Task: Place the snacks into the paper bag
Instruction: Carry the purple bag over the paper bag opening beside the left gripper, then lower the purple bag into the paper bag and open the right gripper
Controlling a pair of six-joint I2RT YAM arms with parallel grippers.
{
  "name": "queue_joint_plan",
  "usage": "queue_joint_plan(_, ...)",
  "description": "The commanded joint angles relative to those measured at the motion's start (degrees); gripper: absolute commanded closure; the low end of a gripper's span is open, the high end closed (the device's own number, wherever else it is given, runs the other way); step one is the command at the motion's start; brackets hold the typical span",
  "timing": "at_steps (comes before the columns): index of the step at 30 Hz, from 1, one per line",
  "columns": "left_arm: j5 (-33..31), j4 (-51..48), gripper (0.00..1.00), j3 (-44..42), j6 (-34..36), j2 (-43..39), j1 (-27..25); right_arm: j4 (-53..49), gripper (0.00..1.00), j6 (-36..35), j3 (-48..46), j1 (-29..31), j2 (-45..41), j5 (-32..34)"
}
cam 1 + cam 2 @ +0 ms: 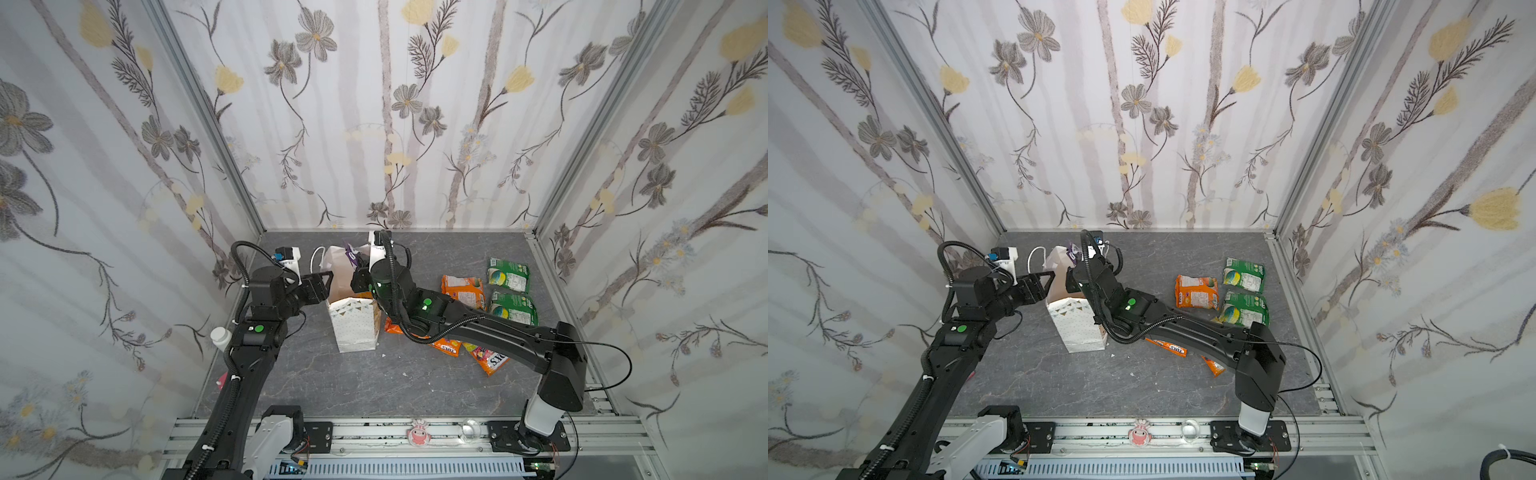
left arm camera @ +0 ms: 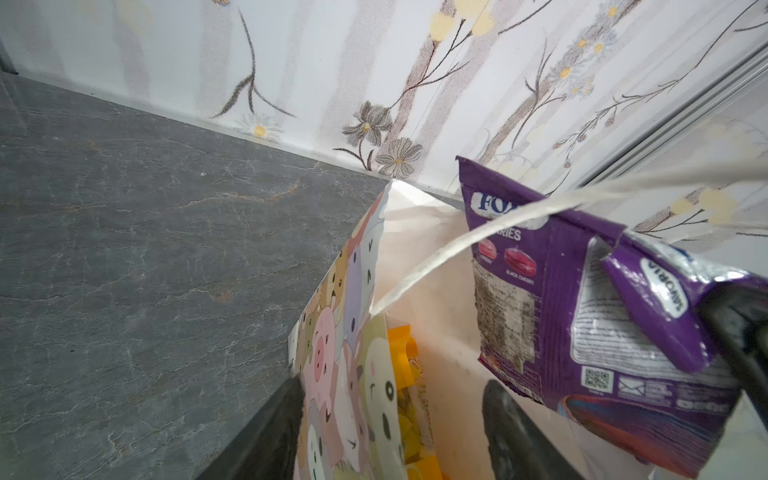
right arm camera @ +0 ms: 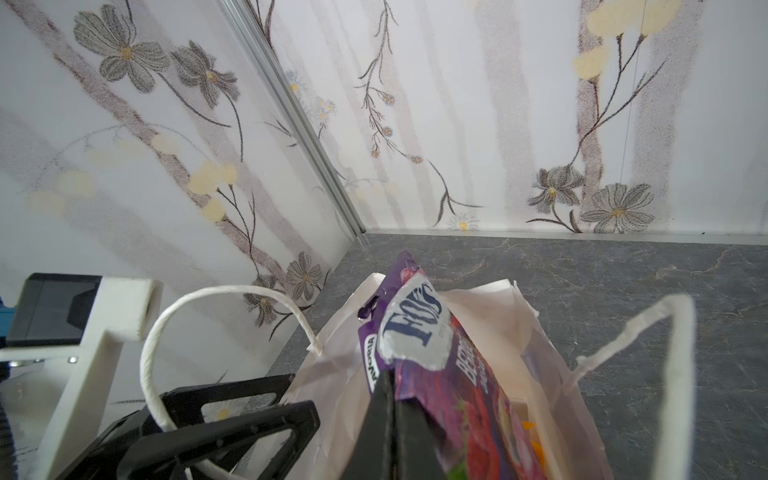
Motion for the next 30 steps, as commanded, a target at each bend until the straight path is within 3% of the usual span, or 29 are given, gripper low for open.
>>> queue_joint_plan(1,0.3,1.6,0.32,0.0,-0.1,0.3,0.2,3.4,0.92,0.5,-0.5,-0.2,-0.9,0.0)
queue_joint_plan(12,0.6,1.1,0.32,0.5,0.0,1.5,0.1,4.2,0.84,0.7,-0.6,-0.4,-0.9,-1.8)
queue_joint_plan(18,0.7,1.0,0.32,0.5,0.0,1.8,0.1,4.3,0.71,0.5,-0.6,-0.4,-1.8,-2.2)
queue_joint_plan(30,0.6,0.5,0.32,0.7,0.0,2.2,0.1,3.2,0.64,-2.0,1.0,-0.4,-3.1,-3.6)
